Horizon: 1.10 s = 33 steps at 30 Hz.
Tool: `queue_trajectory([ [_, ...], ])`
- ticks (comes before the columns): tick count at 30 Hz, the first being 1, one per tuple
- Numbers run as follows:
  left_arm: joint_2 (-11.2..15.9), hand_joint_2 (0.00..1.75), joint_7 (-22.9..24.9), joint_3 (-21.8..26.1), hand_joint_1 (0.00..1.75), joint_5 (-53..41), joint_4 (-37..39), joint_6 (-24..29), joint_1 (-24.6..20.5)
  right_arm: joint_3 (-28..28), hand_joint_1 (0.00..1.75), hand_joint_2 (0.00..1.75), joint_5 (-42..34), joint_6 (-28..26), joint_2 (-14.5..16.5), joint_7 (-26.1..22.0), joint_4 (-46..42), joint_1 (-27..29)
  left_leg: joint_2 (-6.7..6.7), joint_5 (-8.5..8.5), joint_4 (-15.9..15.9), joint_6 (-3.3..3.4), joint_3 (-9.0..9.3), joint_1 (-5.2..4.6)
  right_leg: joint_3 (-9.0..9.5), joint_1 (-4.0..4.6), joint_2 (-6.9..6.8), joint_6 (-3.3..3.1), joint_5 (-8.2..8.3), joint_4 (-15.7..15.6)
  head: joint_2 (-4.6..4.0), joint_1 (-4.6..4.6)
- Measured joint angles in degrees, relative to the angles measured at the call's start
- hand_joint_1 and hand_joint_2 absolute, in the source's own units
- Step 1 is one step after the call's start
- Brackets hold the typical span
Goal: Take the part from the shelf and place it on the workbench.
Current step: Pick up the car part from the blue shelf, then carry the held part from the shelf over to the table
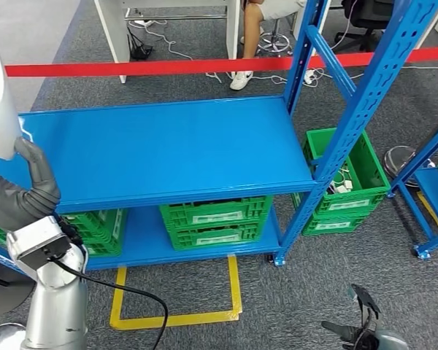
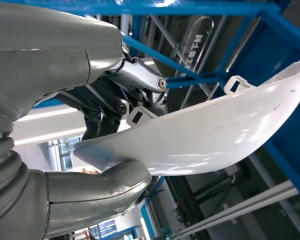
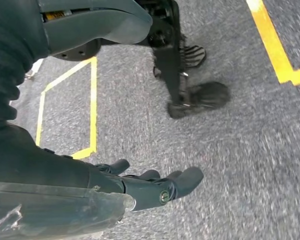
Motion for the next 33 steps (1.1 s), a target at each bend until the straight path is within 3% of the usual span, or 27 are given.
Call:
queue_trajectory([
  [2, 0.07, 1.75, 0.0, -0.05, 1.75, 0.28, 0.01, 0.0, 0.02, 0.0, 0.0, 1.75, 0.05, -0.07, -0.22, 0.09, 0.0, -0.11, 0.01, 1.16, 0.04, 0.21, -1.44, -0.03, -1.7, 0.07, 0.0, 0.31, -4.4, 7.45, 0.0, 0.01],
  [3, 0.15, 1.75, 0.0, -0.08, 1.75, 0.48, 0.01, 0.0, 0.04, -0.01, 0.0, 1.75, 0.09, 0.01, -0.4, 0.28, 0.0, -0.2, 0.01, 1.77, 0.07, 0.21, -2.22, -0.05, -1.85, 0.09, 0.0, 0.4, -4.98, 9.9, 0.0, 0.01],
  [4, 0.25, 1.75, 0.0, -0.1, 1.75, 0.73, 0.01, -0.01, 0.06, -0.01, 0.0, 1.75, 0.12, 0.19, -0.74, 0.6, 0.0, -0.38, 0.01, 2.36, 0.1, 0.14, -2.99, -0.06, -1.06, 0.1, -0.01, 0.46, -4.31, 10.38, 0.0, 0.03],
  [6, 0.48, 1.75, 0.0, -0.19, 1.75, 1.1, 0.01, -0.01, 0.06, -0.02, 0.0, 1.75, 0.13, 0.74, -1.77, 1.5, 0.0, -1.18, 0.0, 3.48, 0.2, -0.16, -4.35, -0.04, 3.4, 0.07, -0.02, 0.5, -1.62, 5.61, 0.0, 0.03],
  [8, 0.73, 1.75, 0.0, -0.46, 1.75, 1.52, -0.02, -0.01, 0.06, -0.02, 0.0, 1.75, 0.13, 1.29, -3.06, 2.45, 0.0, -2.43, 0.0, 4.48, 0.36, -0.71, -5.37, -0.2, 9.02, 0.18, 0.06, 0.36, -1.43, -2.08, 0.0, -0.02],
  [9, 0.84, 1.75, 0.0, -0.68, 1.75, 1.7, -0.04, -0.01, 0.08, -0.02, 0.0, 1.75, 0.15, 1.51, -3.65, 2.84, -0.01, -2.96, 0.01, 5.0, 0.42, -1.0, -5.67, -0.26, 10.59, 0.28, 0.14, 0.17, -1.92, -4.63, 0.0, -0.04],
  [10, 0.96, 1.75, 0.0, -0.88, 1.75, 1.86, -0.05, -0.01, 0.13, -0.02, 0.0, 1.75, 0.21, 1.7, -4.1, 3.09, -0.01, -3.34, 0.02, 5.53, 0.39, -1.29, -5.88, -0.31, 11.17, 0.42, 0.19, -0.16, -2.32, -5.86, 0.0, -0.08],
  [12, 1.24, 1.75, -0.01, -1.1, 1.75, 2.15, -0.05, 0.0, 0.28, -0.03, 0.0, 1.75, 0.39, 1.89, -4.61, 3.46, -0.01, -3.69, 0.01, 6.14, 0.31, -1.89, -6.24, -0.2, 10.34, 0.46, 0.16, -1.14, -1.55, -6.06, 0.0, -0.07],
  [13, 1.43, 1.75, -0.01, -1.12, 1.75, 2.27, -0.05, 0.0, 0.35, -0.04, 0.0, 1.75, 0.5, 1.89, -4.71, 3.62, 0.01, -3.87, -0.01, 5.2, 0.89, -2.26, -6.64, -0.14, 9.82, 0.41, 0.09, -1.72, -0.97, -6.04, 0.0, -0.15],
  [15, 1.81, 1.75, -0.01, -1.12, 1.75, 2.62, -0.05, 0.0, 0.41, -0.04, 0.0, 1.75, 0.68, 1.69, -4.77, 3.93, 0.02, -4.28, 0.01, 0.32, 5.34, -2.92, -8.21, -0.02, 8.45, 0.28, -0.03, -2.57, 0.37, -6.09, 0.0, -0.32],
  [17, 2.19, 1.75, -0.02, -1.13, 1.75, 3.12, -0.05, -0.01, 0.46, -0.04, 0.0, 1.75, 0.86, 1.31, -4.78, 4.2, 0.02, -4.61, 0.02, -4.94, 12.88, -3.26, -10.02, 0.05, 6.72, 0.28, -0.06, -2.82, 1.71, -6.06, 0.0, -0.45],
  [18, 2.36, 1.75, -0.01, -1.13, 1.75, 3.42, -0.05, -0.01, 0.49, -0.04, 0.0, 1.75, 0.95, 1.14, -4.78, 4.35, 0.02, -4.73, 0.03, -5.89, 15.81, -3.28, -10.37, 0.05, 5.84, 0.28, -0.09, -2.79, 2.37, -6.04, 0.0, -0.45],
  [20, 2.65, 1.75, -0.01, -1.17, 1.75, 3.97, -0.04, 0.0, 0.52, -0.04, 0.0, 1.75, 1.07, 0.95, -4.78, 4.68, 0.02, -4.94, 0.02, -4.21, 16.8, -3.04, -8.72, 0.03, 4.12, 0.32, -0.19, -2.65, 3.71, -6.01, 0.0, -0.45],
  [22, 2.81, 1.75, -0.01, -1.38, 1.75, 4.28, -0.03, 0.0, 0.42, -0.04, 0.0, 1.75, 1.1, 0.9, -4.77, 4.95, 0.02, -5.23, 0.03, -1.89, 11.17, -2.5, -3.67, -0.05, 2.67, 0.36, -0.25, -2.41, 5.01, -5.99, 0.0, -0.45],
  [24, 2.9, 1.75, -0.02, -1.73, 1.75, 4.39, -0.03, 0.0, 0.12, -0.05, 0.0, 1.75, 1.11, 0.86, -4.76, 5.1, 0.02, -5.63, 0.01, -2.68, 3.35, -1.87, 1.77, -0.25, 1.77, 0.45, -0.25, -1.9, 6.25, -6.03, 0.0, -0.4],
  [25, 2.95, 1.75, -0.02, -1.86, 1.75, 4.45, -0.03, 0.0, -0.01, -0.06, 0.0, 1.75, 1.11, 0.83, -4.75, 5.15, 0.02, -5.79, -0.01, -3.35, 0.93, -1.57, 3.17, -0.39, 1.56, 0.44, -0.26, -1.56, 6.92, -6.23, 0.0, -0.41],
  [27, 3.08, 1.75, -0.02, -2.02, 1.75, 4.66, 0.01, 0.0, -0.09, -0.07, 0.0, 1.75, 1.11, 0.63, -4.74, 5.16, 0.02, -5.95, -0.01, -3.0, -0.51, -0.86, 3.16, -0.49, 1.31, 0.3, -0.27, -0.83, 8.19, -6.91, 0.0, -0.39],
  [28, 3.14, 1.75, -0.02, -2.1, 1.75, 4.75, 0.02, 0.0, -0.09, -0.07, 0.0, 1.75, 1.11, 0.46, -4.73, 5.09, 0.02, -5.95, 0.03, -2.35, -0.63, -0.44, 2.73, -0.46, 0.98, 0.21, -0.29, -0.51, 7.91, -6.89, 0.0, -0.37],
  [29, 3.21, 1.75, -0.02, -2.21, 1.75, 4.81, 0.04, -0.01, -0.08, -0.07, 0.0, 1.75, 1.13, 0.24, -4.72, 4.96, 0.02, -5.96, 0.08, -1.64, -0.75, 0.01, 2.18, -0.38, 0.4, 0.16, -0.29, -0.24, 6.45, -5.87, 0.0, -0.29],
  [30, 3.27, 1.75, -0.02, -2.32, 1.75, 4.83, 0.05, -0.01, -0.09, -0.07, 0.0, 1.75, 1.14, 0.04, -4.7, 4.8, 0.02, -6.0, 0.13, -0.92, -0.84, 0.35, 1.51, -0.29, -0.46, 0.13, -0.29, -0.04, 3.94, -3.53, 0.0, -0.22],
  [32, 3.39, 1.75, -0.02, -2.45, 1.75, 4.85, 0.1, -0.02, -0.05, -0.07, 0.0, 1.75, 1.15, -0.19, -4.68, 4.55, 0.02, -6.12, 0.15, 0.44, -0.81, 0.71, -0.05, -0.37, -2.34, 0.18, -0.29, 0.24, -1.73, 4.06, 0.0, -0.1],
  [33, 3.44, 1.75, -0.02, -2.46, 1.75, 4.87, 0.14, -0.02, -0.02, -0.07, 0.0, 1.75, 1.15, -0.21, -4.66, 4.49, 0.02, -6.15, 0.15, 1.12, -0.79, 0.73, -0.88, -0.4, -2.89, 0.2, -0.28, 0.35, -3.11, 7.64, 0.0, -0.1],
])
